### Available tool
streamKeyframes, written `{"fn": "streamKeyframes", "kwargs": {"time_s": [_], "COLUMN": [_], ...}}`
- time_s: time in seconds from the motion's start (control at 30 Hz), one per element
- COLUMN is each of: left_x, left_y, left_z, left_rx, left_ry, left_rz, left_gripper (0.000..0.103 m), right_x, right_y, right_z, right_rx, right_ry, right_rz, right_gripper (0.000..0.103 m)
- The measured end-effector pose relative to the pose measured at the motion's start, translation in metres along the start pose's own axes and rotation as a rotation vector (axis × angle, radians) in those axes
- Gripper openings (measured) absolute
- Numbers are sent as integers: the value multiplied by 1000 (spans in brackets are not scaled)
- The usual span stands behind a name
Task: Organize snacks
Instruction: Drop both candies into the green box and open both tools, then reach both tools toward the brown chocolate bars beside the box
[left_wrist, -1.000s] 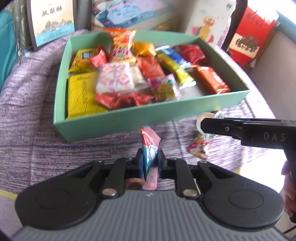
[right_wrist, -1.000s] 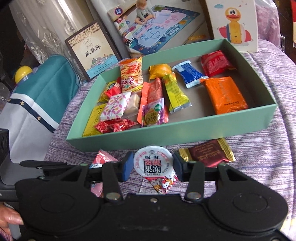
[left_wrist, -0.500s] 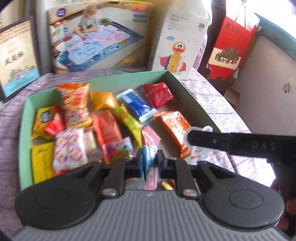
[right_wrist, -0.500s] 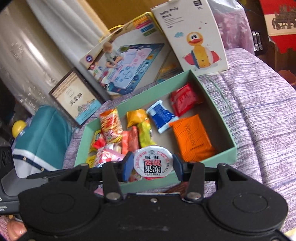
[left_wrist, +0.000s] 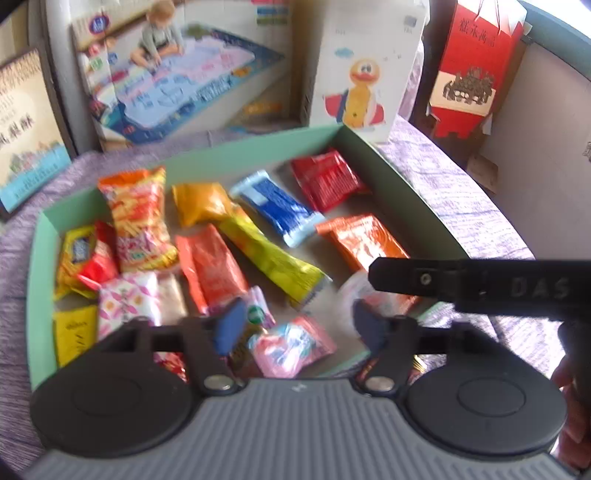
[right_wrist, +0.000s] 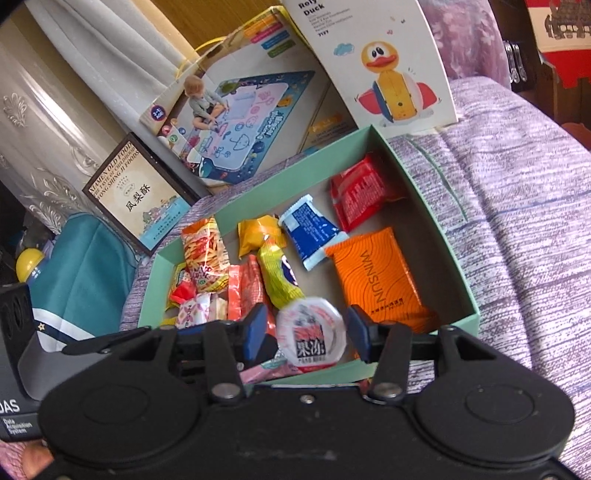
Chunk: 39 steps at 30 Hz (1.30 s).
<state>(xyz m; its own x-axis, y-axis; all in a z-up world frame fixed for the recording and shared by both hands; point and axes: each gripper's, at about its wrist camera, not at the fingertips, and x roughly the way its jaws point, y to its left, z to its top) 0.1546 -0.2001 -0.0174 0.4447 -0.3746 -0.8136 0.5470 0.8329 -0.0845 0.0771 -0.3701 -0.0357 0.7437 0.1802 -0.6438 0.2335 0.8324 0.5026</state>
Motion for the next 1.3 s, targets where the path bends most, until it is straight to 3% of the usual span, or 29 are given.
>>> {"fn": "streamKeyframes", "kwargs": {"time_s": [0.07,0.13,0.3,0.53,0.77,1.3], "left_x": [-5,-12,-29,-54,-69,-37], "left_y": [-1,-1,-1,0,0,-10], "left_z": [0,-1,-6,-20,-42,-83], "left_rx": [8,8,4,-1,-15,16], "left_ry": [-10,-24,-50,-74,-55,60], "left_rz": [9,16,26,32,11,-3], "left_gripper": [75,86,93,102,103,103], "right_x": [-8,-16,-34,-53,-70,-69], "right_y": [1,3,3,1,0,-24], "right_z": [1,1,-2,-9,-25,-67], "right_rx": [-5,-13,-11,32,36,98], "right_ry": [-24,-46,-80,-72,-64,-56], "right_rz": [-5,-14,-36,-36,-50,-112], "right_gripper": [76,85,102,103,103,100]}}
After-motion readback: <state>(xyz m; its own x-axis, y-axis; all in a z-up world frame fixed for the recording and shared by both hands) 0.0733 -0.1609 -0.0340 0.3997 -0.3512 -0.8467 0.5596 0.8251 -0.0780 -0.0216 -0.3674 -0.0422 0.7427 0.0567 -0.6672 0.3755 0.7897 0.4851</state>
